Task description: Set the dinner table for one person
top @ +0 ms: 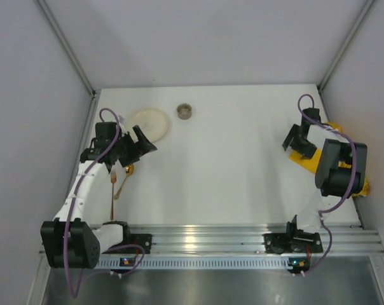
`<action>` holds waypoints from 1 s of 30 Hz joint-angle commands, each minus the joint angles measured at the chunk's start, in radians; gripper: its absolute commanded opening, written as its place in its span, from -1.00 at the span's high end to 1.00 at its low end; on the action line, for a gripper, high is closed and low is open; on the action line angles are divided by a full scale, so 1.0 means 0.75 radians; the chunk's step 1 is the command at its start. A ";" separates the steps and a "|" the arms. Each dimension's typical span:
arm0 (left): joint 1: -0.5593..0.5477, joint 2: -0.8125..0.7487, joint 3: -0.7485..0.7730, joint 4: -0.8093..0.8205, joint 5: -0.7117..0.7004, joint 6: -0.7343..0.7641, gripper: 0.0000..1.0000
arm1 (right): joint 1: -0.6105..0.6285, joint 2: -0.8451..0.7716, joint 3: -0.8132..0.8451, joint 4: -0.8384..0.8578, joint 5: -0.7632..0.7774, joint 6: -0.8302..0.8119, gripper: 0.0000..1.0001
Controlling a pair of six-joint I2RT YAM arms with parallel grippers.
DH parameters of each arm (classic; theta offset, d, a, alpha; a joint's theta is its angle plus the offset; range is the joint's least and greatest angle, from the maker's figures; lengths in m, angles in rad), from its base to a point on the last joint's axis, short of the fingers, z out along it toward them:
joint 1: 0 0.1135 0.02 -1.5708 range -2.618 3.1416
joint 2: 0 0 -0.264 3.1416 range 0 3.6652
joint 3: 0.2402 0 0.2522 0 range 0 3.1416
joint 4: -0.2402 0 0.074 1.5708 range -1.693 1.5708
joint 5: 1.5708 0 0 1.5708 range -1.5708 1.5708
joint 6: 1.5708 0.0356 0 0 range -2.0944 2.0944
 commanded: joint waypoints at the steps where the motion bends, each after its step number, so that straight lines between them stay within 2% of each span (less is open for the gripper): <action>1: 0.004 -0.010 0.047 0.067 0.016 0.031 -0.94 | -0.016 -0.030 -0.017 0.025 -0.018 -0.029 -0.50; 2: 0.004 -0.012 0.047 0.059 0.014 0.039 -0.94 | -0.016 -0.021 -0.017 0.025 -0.018 -0.029 -0.49; 5: 0.004 -0.016 0.063 0.027 -0.002 0.063 -0.94 | -0.016 0.011 -0.034 0.025 -0.018 -0.019 -0.16; 6: 0.004 -0.020 0.072 0.014 -0.008 0.069 -0.94 | -0.016 0.018 -0.050 0.029 -0.022 -0.009 0.20; 9: 0.004 -0.030 0.086 -0.014 -0.033 0.086 -0.94 | -0.016 0.034 -0.097 0.048 -0.042 0.007 0.77; 11: 0.004 -0.036 0.084 -0.014 -0.039 0.090 -0.94 | -0.006 0.038 -0.111 0.054 -0.042 0.008 1.00; 15: 0.006 -0.046 0.084 -0.010 -0.047 0.100 -0.94 | 0.080 0.016 -0.111 0.021 -0.095 0.005 1.00; 17: 0.004 -0.042 0.090 -0.006 -0.049 0.108 -0.94 | 0.149 -0.090 -0.140 0.001 -0.150 0.056 1.00; 20: 0.004 -0.036 0.108 -0.002 -0.058 0.117 -0.94 | 0.372 -0.287 -0.122 -0.042 -0.169 0.267 1.00; 22: 0.004 -0.028 0.123 -0.002 -0.060 0.119 -0.94 | 0.516 -0.383 -0.077 -0.034 -0.208 0.532 1.00; 24: 0.004 -0.018 0.141 -0.002 -0.064 0.121 -0.94 | 0.620 -0.371 0.060 0.025 -0.257 0.761 1.00; 25: 0.004 -0.012 0.147 -0.004 -0.064 0.119 -0.94 | 0.647 -0.300 0.125 0.046 -0.271 0.815 1.00; 26: 0.004 -0.008 0.155 -0.002 -0.058 0.119 -0.94 | 0.681 -0.245 0.292 0.068 -0.326 0.854 1.00; 27: 0.004 0.003 0.158 0.000 -0.047 0.119 -0.94 | 0.692 -0.111 0.393 0.072 -0.361 0.858 0.95; 28: 0.004 0.005 0.166 0.002 -0.043 0.115 -0.94 | 0.698 -0.034 0.505 0.022 -0.396 0.838 0.58; 29: 0.004 0.013 0.168 0.002 -0.027 0.112 -0.94 | 0.702 0.037 0.717 -0.021 -0.441 0.818 -0.06; 30: 0.004 0.013 0.168 0.002 -0.017 0.110 -0.94 | 0.702 0.093 0.798 -0.062 -0.449 0.793 -0.99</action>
